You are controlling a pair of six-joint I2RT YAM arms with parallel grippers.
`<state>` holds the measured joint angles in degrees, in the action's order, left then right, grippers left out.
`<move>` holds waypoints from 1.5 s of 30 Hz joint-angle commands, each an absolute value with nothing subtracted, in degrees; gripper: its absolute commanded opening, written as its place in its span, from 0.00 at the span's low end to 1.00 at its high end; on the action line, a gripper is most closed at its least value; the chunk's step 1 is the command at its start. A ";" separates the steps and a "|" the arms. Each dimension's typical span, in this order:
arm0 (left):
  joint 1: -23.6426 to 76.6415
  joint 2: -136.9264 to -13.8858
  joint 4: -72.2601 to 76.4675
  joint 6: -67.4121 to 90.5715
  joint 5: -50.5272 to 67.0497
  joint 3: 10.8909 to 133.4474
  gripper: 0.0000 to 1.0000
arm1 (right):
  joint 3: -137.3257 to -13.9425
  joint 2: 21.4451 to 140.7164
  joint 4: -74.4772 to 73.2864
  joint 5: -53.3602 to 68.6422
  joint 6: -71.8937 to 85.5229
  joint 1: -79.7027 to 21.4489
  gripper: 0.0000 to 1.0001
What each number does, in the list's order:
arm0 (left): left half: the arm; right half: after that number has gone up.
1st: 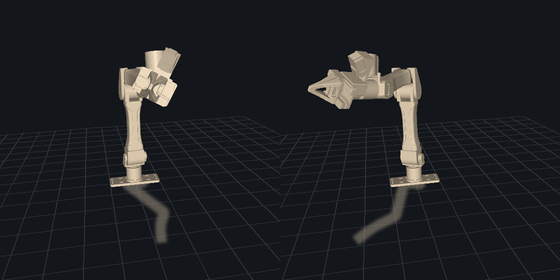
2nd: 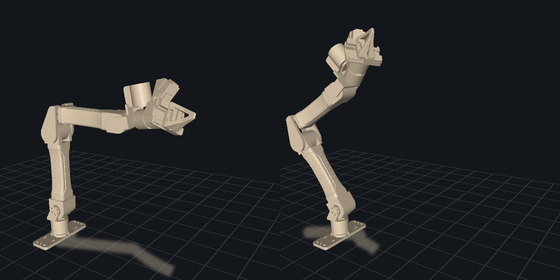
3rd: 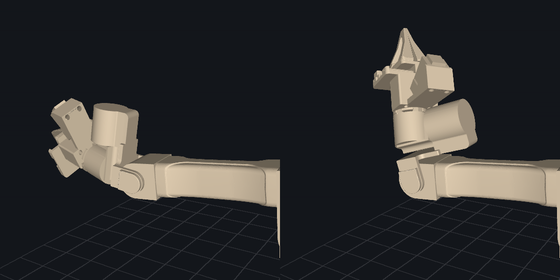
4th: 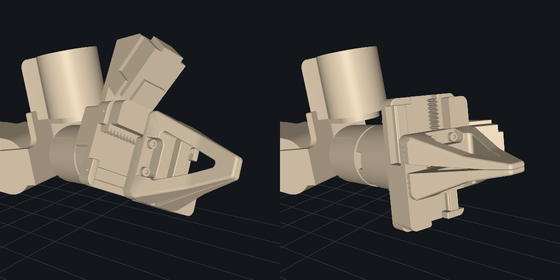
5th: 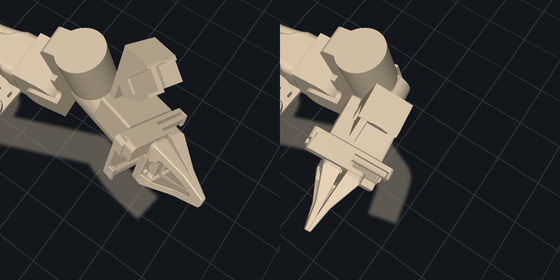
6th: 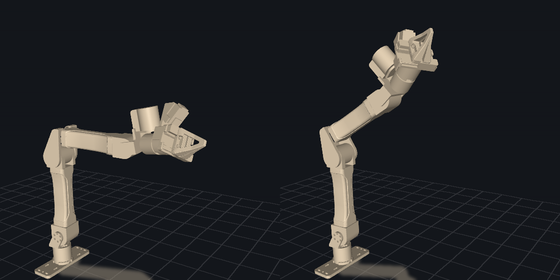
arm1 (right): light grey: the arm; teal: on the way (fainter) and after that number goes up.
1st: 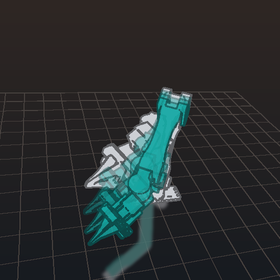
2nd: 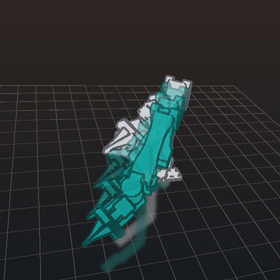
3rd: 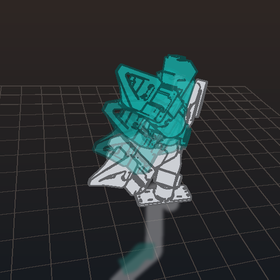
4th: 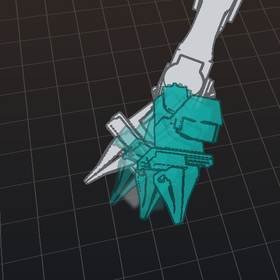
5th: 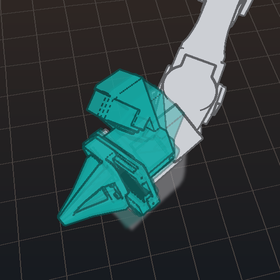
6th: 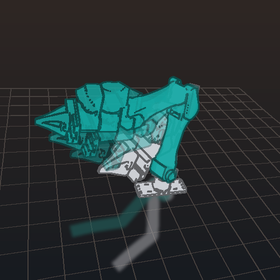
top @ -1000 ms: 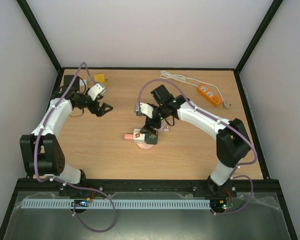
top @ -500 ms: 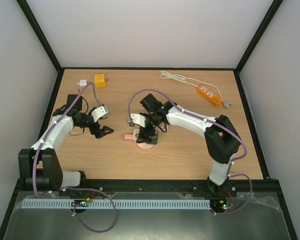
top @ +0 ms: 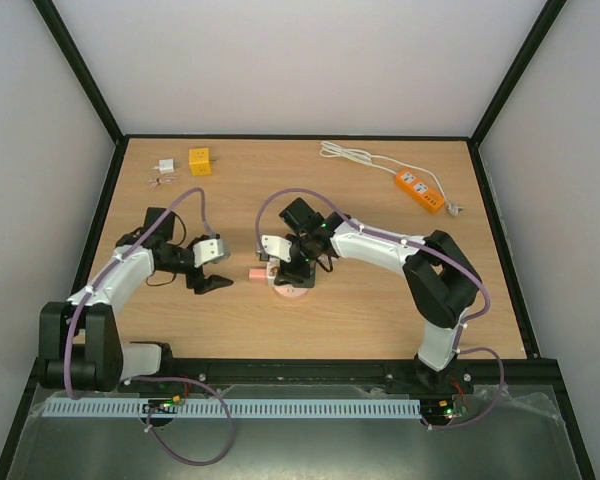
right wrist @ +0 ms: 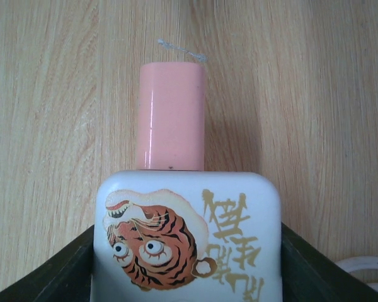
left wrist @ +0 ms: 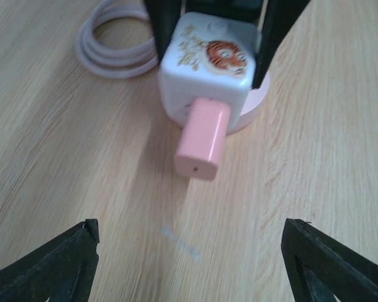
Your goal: Pull the plug off the socket
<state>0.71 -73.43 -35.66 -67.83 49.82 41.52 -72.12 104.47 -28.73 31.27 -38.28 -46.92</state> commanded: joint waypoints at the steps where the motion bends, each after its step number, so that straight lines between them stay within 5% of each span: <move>1: 5.51 -74.48 -30.81 -70.10 51.75 40.49 0.79 | -69.30 102.97 -27.24 29.40 -39.03 -46.97 0.48; 18: 22.17 -84.52 -14.33 -62.27 41.12 40.82 0.59 | -57.67 95.81 -22.24 33.27 -39.21 -42.27 0.33; 45: 25.02 -85.22 -17.85 -60.99 40.83 44.38 0.31 | -55.62 95.86 -19.96 34.90 -38.32 -42.01 0.23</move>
